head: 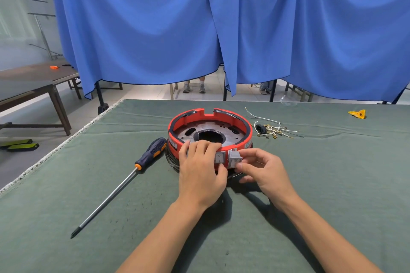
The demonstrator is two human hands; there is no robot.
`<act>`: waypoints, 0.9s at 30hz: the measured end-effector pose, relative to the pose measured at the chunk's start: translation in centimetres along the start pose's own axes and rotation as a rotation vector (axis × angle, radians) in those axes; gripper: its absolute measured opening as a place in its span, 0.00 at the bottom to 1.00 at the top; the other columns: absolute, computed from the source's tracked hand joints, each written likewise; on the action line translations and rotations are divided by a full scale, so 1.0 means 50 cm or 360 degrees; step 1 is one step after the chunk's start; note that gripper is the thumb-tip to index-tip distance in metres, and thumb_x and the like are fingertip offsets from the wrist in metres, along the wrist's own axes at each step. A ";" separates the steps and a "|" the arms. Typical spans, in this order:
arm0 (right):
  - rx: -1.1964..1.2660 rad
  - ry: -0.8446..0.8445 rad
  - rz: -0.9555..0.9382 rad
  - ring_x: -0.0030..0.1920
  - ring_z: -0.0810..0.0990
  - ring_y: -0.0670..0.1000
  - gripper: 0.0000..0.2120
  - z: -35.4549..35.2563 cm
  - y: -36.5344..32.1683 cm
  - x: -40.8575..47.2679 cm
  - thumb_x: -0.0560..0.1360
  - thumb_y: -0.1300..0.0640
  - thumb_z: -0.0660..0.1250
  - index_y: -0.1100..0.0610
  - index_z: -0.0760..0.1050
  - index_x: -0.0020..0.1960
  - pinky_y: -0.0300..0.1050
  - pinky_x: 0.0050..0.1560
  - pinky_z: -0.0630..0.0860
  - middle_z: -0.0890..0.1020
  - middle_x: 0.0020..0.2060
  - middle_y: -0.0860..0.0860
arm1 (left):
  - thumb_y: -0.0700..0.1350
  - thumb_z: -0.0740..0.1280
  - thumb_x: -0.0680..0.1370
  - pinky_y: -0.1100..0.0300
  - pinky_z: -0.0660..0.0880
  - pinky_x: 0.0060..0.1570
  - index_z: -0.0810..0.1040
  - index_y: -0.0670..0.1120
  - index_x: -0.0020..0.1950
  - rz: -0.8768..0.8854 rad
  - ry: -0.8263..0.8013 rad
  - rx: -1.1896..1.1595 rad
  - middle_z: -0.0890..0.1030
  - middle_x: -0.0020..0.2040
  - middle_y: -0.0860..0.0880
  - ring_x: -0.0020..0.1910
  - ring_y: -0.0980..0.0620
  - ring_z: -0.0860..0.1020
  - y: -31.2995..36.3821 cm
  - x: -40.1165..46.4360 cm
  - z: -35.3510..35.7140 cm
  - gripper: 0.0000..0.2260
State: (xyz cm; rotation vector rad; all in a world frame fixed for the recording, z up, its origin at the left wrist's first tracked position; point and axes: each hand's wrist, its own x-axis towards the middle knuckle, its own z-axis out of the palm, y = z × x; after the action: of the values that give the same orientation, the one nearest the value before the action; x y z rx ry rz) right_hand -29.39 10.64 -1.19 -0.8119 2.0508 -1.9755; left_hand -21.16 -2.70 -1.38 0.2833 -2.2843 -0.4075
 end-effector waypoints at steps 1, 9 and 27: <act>-0.0002 0.0008 -0.0013 0.37 0.83 0.48 0.13 0.000 -0.001 0.000 0.71 0.69 0.71 0.52 0.80 0.47 0.42 0.33 0.80 0.83 0.35 0.49 | 0.48 0.66 0.70 0.53 0.57 0.69 0.78 0.49 0.57 -0.0004 0.0000 -0.0006 0.78 0.53 0.51 0.57 0.52 0.70 0.000 0.000 0.000 0.16; -0.0229 0.0242 -0.0225 0.37 0.81 0.46 0.10 0.010 -0.006 -0.002 0.69 0.64 0.75 0.52 0.78 0.43 0.40 0.39 0.79 0.83 0.36 0.49 | 0.62 0.58 0.75 0.53 0.61 0.64 0.79 0.51 0.55 -0.0022 0.0033 -0.0008 0.78 0.51 0.53 0.55 0.52 0.73 0.000 0.006 0.002 0.19; -0.0177 0.0281 -0.0194 0.43 0.82 0.49 0.09 0.018 0.019 -0.001 0.72 0.61 0.73 0.48 0.81 0.47 0.46 0.40 0.80 0.84 0.44 0.48 | 0.60 0.61 0.74 0.56 0.57 0.63 0.79 0.51 0.54 -0.0075 0.0058 -0.0063 0.78 0.51 0.54 0.55 0.53 0.71 -0.004 0.012 0.012 0.18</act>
State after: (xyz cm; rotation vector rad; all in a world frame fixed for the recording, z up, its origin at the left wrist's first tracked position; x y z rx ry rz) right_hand -29.13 9.86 -2.20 -0.8291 2.2788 -2.0805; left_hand -21.98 -2.96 -1.43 0.3224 -2.2345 -0.4676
